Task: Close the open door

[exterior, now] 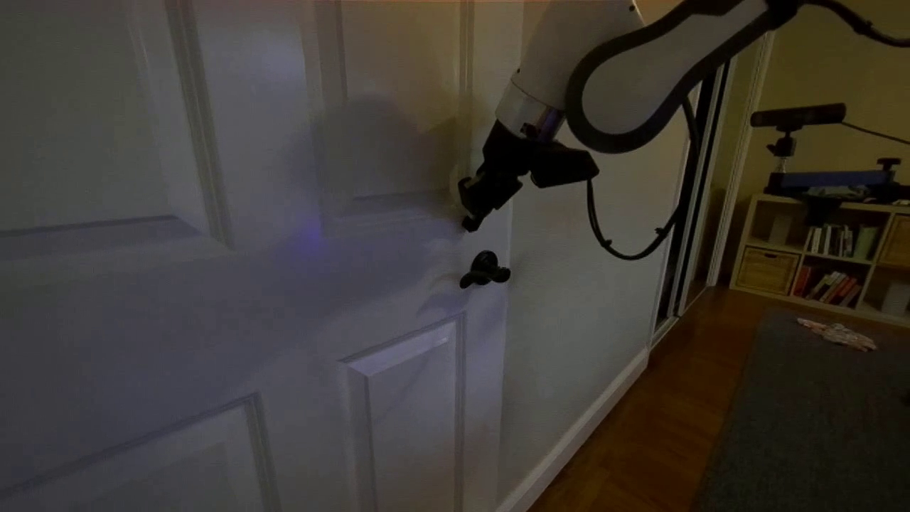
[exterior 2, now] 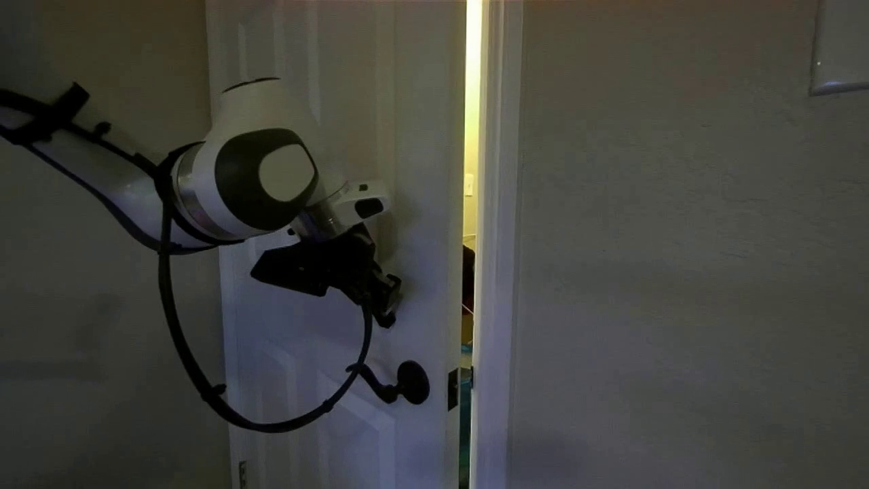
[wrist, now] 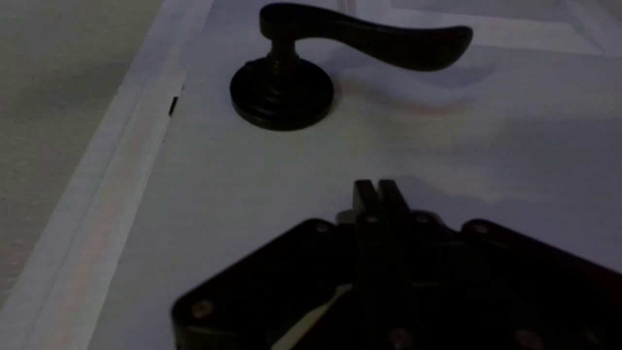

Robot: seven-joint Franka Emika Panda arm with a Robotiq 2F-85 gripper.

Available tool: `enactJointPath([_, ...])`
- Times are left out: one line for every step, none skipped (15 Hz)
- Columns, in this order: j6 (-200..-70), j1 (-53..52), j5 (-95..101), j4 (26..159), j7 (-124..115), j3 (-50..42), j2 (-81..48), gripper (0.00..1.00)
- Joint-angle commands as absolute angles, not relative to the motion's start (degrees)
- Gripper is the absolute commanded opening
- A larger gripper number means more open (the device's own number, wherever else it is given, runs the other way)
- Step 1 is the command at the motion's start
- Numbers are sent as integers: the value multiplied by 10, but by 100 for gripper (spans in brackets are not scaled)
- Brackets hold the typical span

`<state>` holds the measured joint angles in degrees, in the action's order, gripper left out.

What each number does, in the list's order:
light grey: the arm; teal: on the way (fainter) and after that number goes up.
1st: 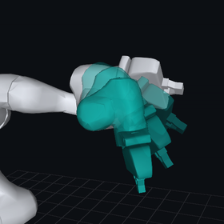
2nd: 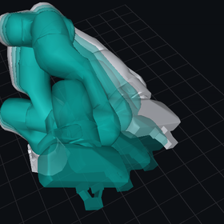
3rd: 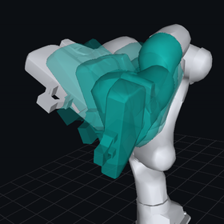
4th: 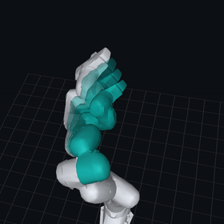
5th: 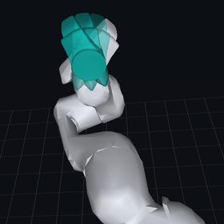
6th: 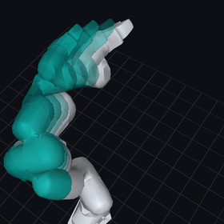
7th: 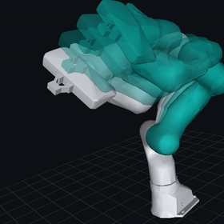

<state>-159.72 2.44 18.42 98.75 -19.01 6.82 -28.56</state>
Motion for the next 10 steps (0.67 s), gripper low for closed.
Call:
enactJointPath([-1595,-16,131,935,-134,26,-318,8])
enactJointPath([-1594,-21,122,922,-124,21,-326,8])
enactJointPath([-1592,-25,114,910,-115,17,-334,7])
enactJointPath([-1590,-27,107,897,-106,15,-342,8])
enactJointPath([-1589,-29,102,887,-99,13,-349,7])
enactJointPath([-1587,-29,97,874,-92,12,-357,8])
enactJointPath([-1586,-31,93,866,-86,11,-362,8])
enactJointPath([-1584,-30,89,856,-80,12,-369,8])
enactJointPath([-1583,-31,88,846,-75,11,-375,8])
enactJointPath([-1583,-31,86,838,-69,12,-380,7])
